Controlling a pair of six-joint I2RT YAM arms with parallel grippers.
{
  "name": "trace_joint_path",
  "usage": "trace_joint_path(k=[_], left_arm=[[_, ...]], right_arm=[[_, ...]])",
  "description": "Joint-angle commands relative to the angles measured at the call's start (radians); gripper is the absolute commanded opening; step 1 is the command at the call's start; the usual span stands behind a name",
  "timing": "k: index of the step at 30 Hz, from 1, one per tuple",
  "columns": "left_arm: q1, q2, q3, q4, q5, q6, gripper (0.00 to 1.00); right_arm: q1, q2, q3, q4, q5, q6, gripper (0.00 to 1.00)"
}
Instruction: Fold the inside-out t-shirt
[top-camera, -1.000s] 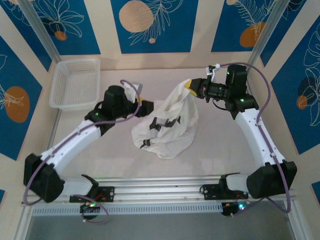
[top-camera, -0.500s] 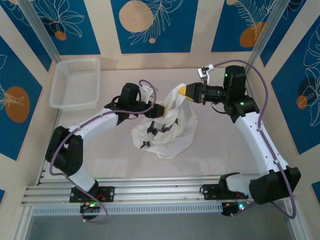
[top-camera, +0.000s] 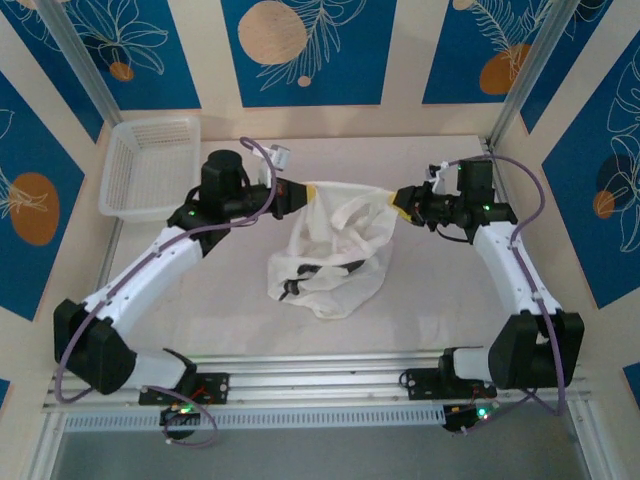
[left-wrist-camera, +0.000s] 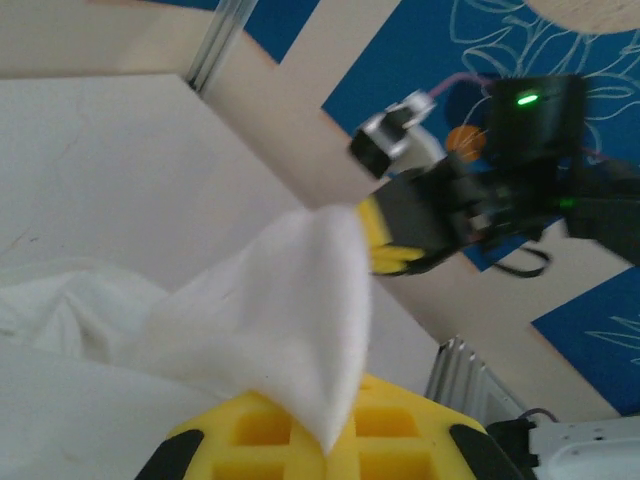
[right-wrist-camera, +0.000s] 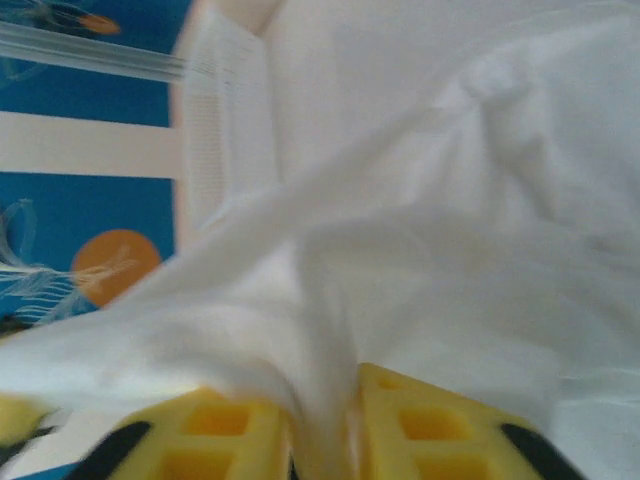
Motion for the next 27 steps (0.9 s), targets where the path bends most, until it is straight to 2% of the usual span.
trace_joint_path(k=[1, 4, 6, 8, 11, 12, 15, 19, 20, 23, 25, 27], left_arm=[[0.008, -0.008, 0.022, -0.078, 0.003, -0.024, 0.00], [0.008, -0.001, 0.021, -0.084, 0.009, -0.025, 0.00], [0.008, 0.006, 0.024, -0.084, 0.014, -0.031, 0.00], [0.008, 0.008, 0.033, -0.103, -0.006, -0.039, 0.00], [0.009, 0.018, 0.059, -0.127, -0.031, -0.059, 0.00], [0.009, 0.023, 0.067, -0.127, -0.030, -0.073, 0.00], [0.009, 0.025, 0.082, -0.122, -0.034, -0.116, 0.00], [0.011, 0.017, 0.087, -0.122, -0.045, -0.142, 0.00], [0.011, 0.015, 0.084, -0.115, -0.043, -0.149, 0.00], [0.011, 0.018, 0.089, -0.114, -0.029, -0.174, 0.00], [0.015, 0.016, 0.093, -0.135, -0.042, -0.182, 0.00], [0.033, 0.009, 0.093, -0.172, -0.070, -0.187, 0.00]], right_arm=[[-0.012, -0.054, 0.007, -0.091, 0.050, -0.082, 0.36], [0.004, -0.197, -0.064, -0.001, 0.116, -0.025, 0.53], [0.056, -0.301, -0.134, 0.092, 0.174, -0.003, 0.58], [0.174, -0.372, -0.191, 0.195, 0.216, -0.030, 0.56], [0.451, -0.392, -0.274, 0.346, 0.346, -0.117, 0.55], [0.542, -0.372, -0.287, 0.370, 0.421, -0.139, 0.56], [0.717, -0.279, -0.303, 0.422, 0.673, -0.096, 0.60], [0.866, -0.110, -0.286, 0.494, 0.944, -0.070, 0.68], [0.879, -0.055, -0.280, 0.520, 0.980, -0.084, 0.70], [0.874, 0.100, -0.222, 0.563, 0.968, -0.126, 0.69], [0.873, 0.182, -0.164, 0.535, 1.014, -0.153, 0.64], [0.871, 0.218, -0.107, 0.469, 1.073, -0.159, 0.43]])
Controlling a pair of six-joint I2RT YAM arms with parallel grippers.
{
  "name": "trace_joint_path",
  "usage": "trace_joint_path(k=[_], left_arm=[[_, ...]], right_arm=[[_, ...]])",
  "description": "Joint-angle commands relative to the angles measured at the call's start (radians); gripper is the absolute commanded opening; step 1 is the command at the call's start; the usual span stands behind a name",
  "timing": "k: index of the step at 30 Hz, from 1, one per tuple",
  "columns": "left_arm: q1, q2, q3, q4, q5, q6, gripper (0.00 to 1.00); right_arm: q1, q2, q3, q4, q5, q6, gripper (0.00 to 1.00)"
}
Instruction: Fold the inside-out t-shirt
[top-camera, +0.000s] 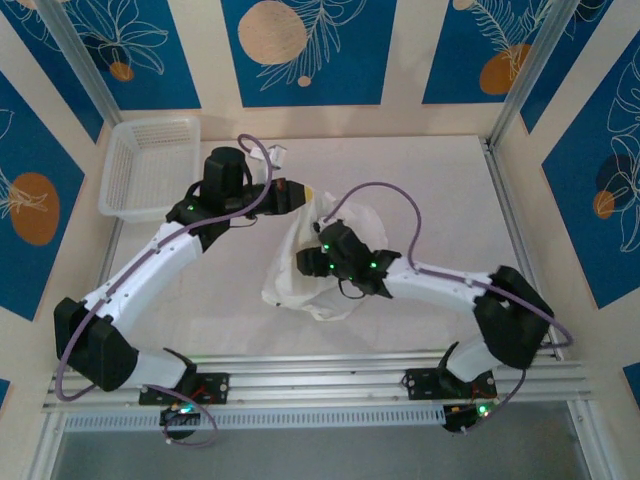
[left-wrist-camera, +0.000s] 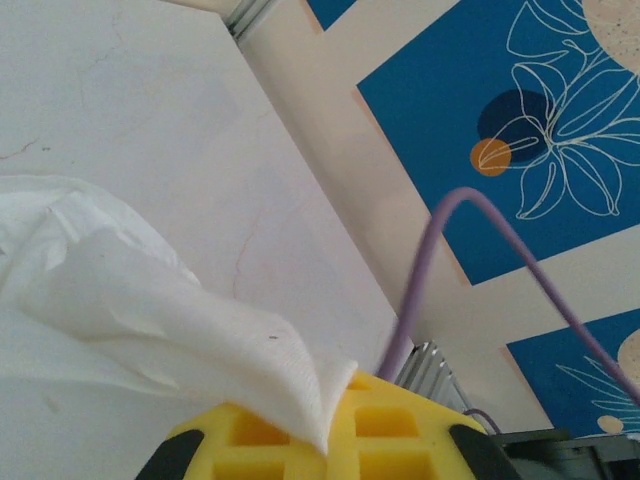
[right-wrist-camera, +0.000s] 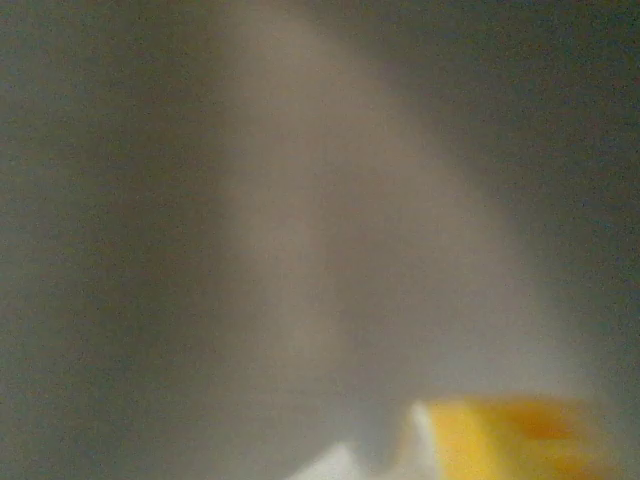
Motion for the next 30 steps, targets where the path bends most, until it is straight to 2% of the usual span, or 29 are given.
trace_joint_path(k=[1, 2, 4, 6, 8, 10, 13, 14, 16, 19, 21, 24, 26, 28, 30], left_arm=[[0.041, -0.024, 0.034, -0.048, -0.045, -0.024, 0.00], [0.063, -0.029, 0.026, -0.069, -0.059, -0.024, 0.00], [0.102, -0.045, -0.012, -0.062, -0.058, -0.028, 0.00], [0.131, -0.048, -0.042, -0.047, -0.048, -0.019, 0.00], [0.144, -0.029, -0.053, -0.074, -0.069, 0.032, 0.00], [0.151, 0.001, -0.063, -0.091, -0.098, 0.081, 0.00], [0.161, 0.044, -0.108, -0.042, -0.127, 0.104, 0.02], [0.163, 0.056, -0.117, -0.027, -0.122, 0.107, 0.11], [0.163, 0.063, -0.120, -0.025, -0.133, 0.114, 0.27], [0.171, 0.017, -0.108, -0.084, -0.171, 0.161, 0.52], [0.175, -0.049, -0.100, -0.154, -0.218, 0.218, 0.61], [0.176, -0.179, -0.108, -0.250, -0.263, 0.283, 0.66], [0.172, -0.273, -0.146, -0.244, -0.197, 0.287, 0.66], [0.163, -0.349, -0.201, -0.192, -0.085, 0.281, 0.66], [0.140, -0.407, -0.256, -0.155, -0.026, 0.288, 0.60]], right_arm=[[-0.009, 0.012, 0.096, -0.015, 0.147, -0.037, 0.27], [-0.012, -0.011, 0.085, 0.001, 0.130, -0.053, 0.14], [-0.022, -0.088, 0.031, 0.064, 0.041, -0.074, 0.00], [-0.067, -0.169, -0.024, 0.130, -0.167, -0.059, 0.00], [-0.138, -0.248, -0.075, 0.228, -0.481, -0.007, 0.00], [-0.191, -0.293, -0.090, 0.291, -0.721, 0.048, 0.00], [-0.239, -0.328, -0.082, 0.353, -0.948, 0.110, 0.00], [-0.252, -0.335, -0.083, 0.383, -0.990, 0.133, 0.00], [-0.271, -0.343, -0.082, 0.416, -1.014, 0.165, 0.00], [-0.301, -0.344, -0.081, 0.412, -0.985, 0.173, 0.00], [-0.321, -0.337, -0.079, 0.401, -0.954, 0.174, 0.00], [-0.346, -0.316, -0.072, 0.384, -0.934, 0.171, 0.00], [-0.356, -0.301, -0.071, 0.383, -0.927, 0.171, 0.00], [-0.362, -0.287, -0.070, 0.390, -0.924, 0.177, 0.00], [-0.366, -0.272, -0.060, 0.396, -0.938, 0.183, 0.00]])
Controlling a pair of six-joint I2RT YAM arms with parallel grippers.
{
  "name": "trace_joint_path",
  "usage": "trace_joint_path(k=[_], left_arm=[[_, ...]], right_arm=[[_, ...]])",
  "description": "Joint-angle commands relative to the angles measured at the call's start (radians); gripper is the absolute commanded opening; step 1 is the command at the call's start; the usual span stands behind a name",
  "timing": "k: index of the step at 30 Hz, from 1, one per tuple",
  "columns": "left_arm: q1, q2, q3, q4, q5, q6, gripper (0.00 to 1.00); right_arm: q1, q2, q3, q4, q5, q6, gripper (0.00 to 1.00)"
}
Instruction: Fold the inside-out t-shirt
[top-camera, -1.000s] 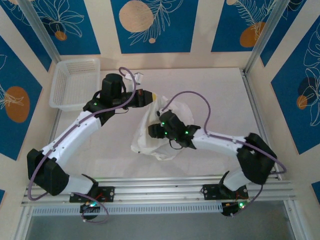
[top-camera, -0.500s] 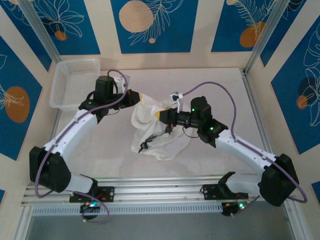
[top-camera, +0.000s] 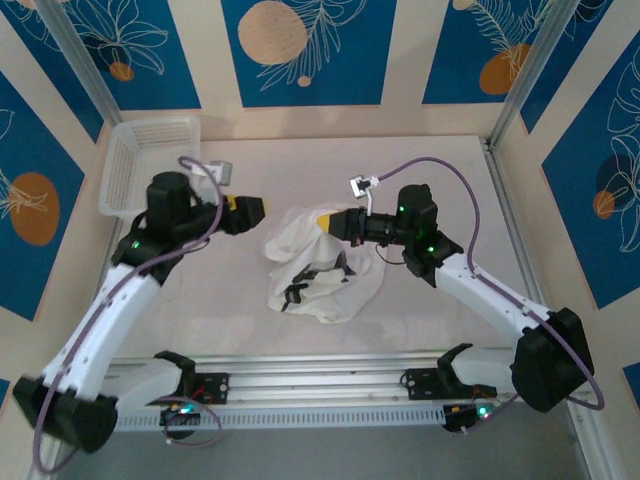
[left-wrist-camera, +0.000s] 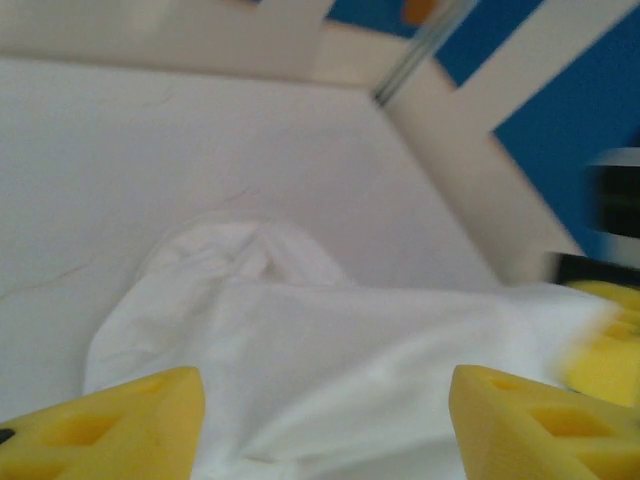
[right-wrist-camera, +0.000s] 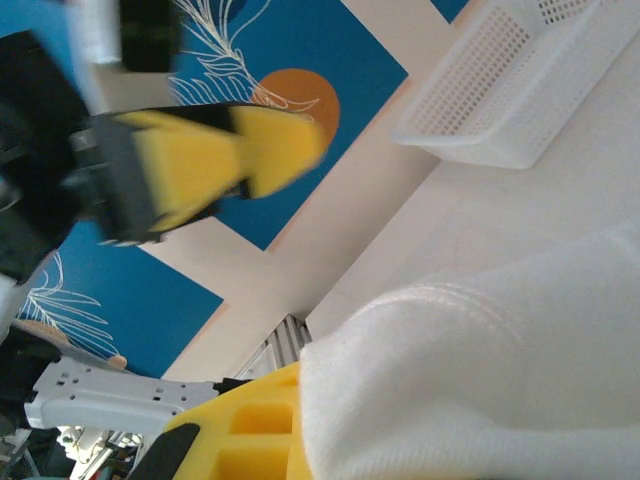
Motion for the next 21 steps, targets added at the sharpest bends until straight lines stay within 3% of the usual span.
trace_joint_path(k=[1, 6, 11, 21], left_arm=[[-0.030, -0.059, -0.095, 0.022, 0.119, 0.049, 0.57], [-0.084, -0.060, -0.184, 0.129, 0.154, 0.039, 0.46], [-0.169, 0.048, -0.223, 0.218, 0.137, 0.080, 0.47], [-0.176, 0.258, -0.197, 0.342, 0.046, 0.115, 0.58]], right_arm=[[-0.006, 0.023, 0.022, 0.026, -0.031, 0.018, 0.00], [0.005, 0.031, 0.053, -0.003, -0.041, 0.017, 0.00], [0.016, 0.030, 0.072, -0.024, -0.034, 0.011, 0.00], [0.039, 0.038, 0.106, -0.085, 0.014, 0.012, 0.00]])
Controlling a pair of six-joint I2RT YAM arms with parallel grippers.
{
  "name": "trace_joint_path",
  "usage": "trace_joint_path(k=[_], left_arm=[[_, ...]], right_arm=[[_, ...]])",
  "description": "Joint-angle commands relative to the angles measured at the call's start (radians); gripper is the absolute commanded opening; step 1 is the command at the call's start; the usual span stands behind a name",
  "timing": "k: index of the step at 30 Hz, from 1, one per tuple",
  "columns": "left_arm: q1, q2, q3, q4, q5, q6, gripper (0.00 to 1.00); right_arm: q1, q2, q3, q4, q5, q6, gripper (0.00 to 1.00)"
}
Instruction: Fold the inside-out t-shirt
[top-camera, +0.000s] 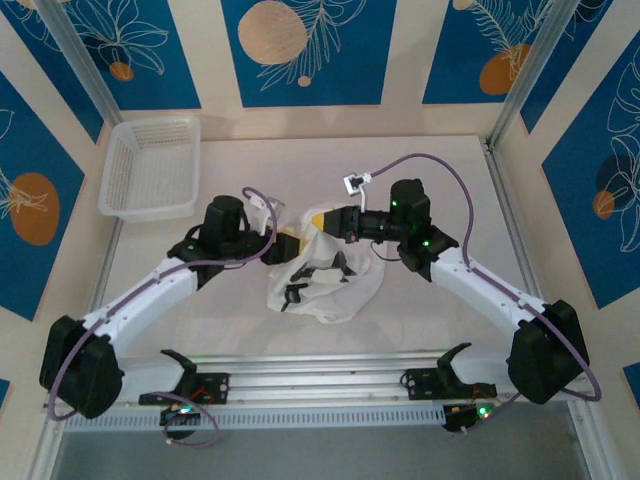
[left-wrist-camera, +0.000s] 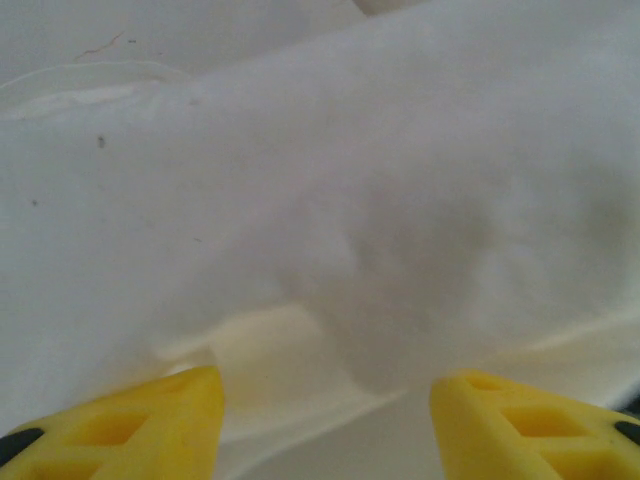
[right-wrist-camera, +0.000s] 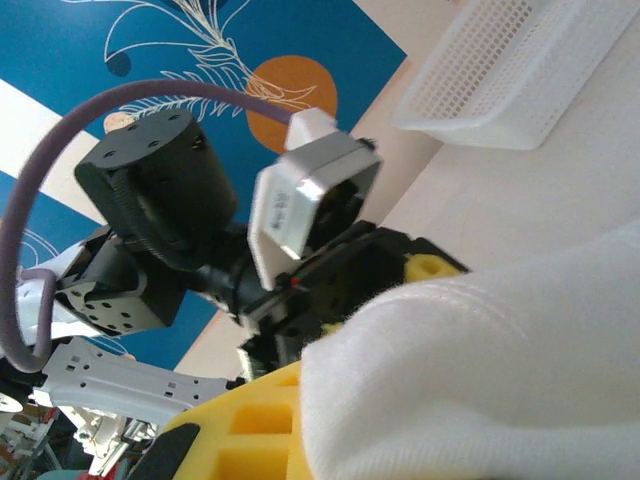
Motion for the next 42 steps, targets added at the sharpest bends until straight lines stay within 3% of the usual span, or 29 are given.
trace_joint_path(k=[1, 5, 7, 9, 11, 14, 17, 20, 22, 26, 28, 30, 33, 37, 40, 42], left_arm=[[-0.011, 0.044, 0.032, 0.093, -0.027, 0.023, 0.58], [-0.024, 0.090, 0.041, 0.105, -0.059, 0.023, 0.58], [-0.024, 0.088, 0.038, 0.114, -0.066, 0.014, 0.50], [-0.024, 0.066, 0.044, 0.111, -0.063, 0.001, 0.32], [-0.021, 0.022, 0.059, 0.081, -0.081, -0.027, 0.01], [0.018, -0.064, 0.101, 0.024, -0.112, -0.158, 0.00], [0.083, -0.084, 0.145, 0.045, 0.051, -0.327, 0.00], [0.088, -0.054, 0.199, 0.099, 0.235, -0.449, 0.00], [0.088, -0.032, 0.217, 0.139, 0.305, -0.527, 0.00], [0.088, -0.034, 0.248, 0.040, 0.293, -0.475, 0.00], [0.088, -0.040, 0.250, 0.014, 0.276, -0.450, 0.00], [0.088, -0.038, 0.250, -0.005, 0.268, -0.435, 0.00], [0.088, -0.027, 0.250, -0.042, 0.251, -0.420, 0.00], [0.086, -0.010, 0.251, -0.045, 0.255, -0.436, 0.00], [0.082, -0.003, 0.265, -0.056, 0.237, -0.442, 0.00], [0.077, -0.001, 0.277, -0.061, 0.218, -0.443, 0.00]], right_arm=[[0.016, 0.000, 0.048, -0.034, 0.014, -0.004, 0.00], [0.016, -0.002, 0.042, -0.015, 0.012, 0.013, 0.00], [0.016, -0.002, 0.043, -0.018, 0.014, 0.012, 0.00], [0.009, -0.003, 0.041, -0.029, 0.029, 0.012, 0.00], [-0.011, -0.006, 0.025, -0.029, 0.040, 0.017, 0.00], [-0.083, -0.012, -0.014, -0.071, 0.071, 0.011, 0.00], [-0.167, -0.003, -0.074, -0.129, 0.130, -0.055, 0.00], [-0.230, 0.064, -0.123, -0.180, 0.172, -0.164, 0.00], [-0.261, 0.125, -0.108, -0.245, 0.124, -0.196, 0.01], [-0.260, 0.073, -0.165, -0.227, 0.154, -0.173, 0.09], [-0.259, 0.004, -0.189, -0.276, 0.254, -0.167, 0.22], [-0.255, -0.062, -0.195, -0.322, 0.275, -0.172, 0.33], [-0.208, -0.202, -0.218, -0.317, 0.287, -0.205, 0.41], [-0.004, -0.356, -0.246, -0.184, 0.433, -0.291, 0.68], [0.155, -0.292, -0.186, -0.114, 0.553, -0.238, 0.69], [0.209, -0.188, -0.097, -0.170, 0.656, -0.059, 0.71]])
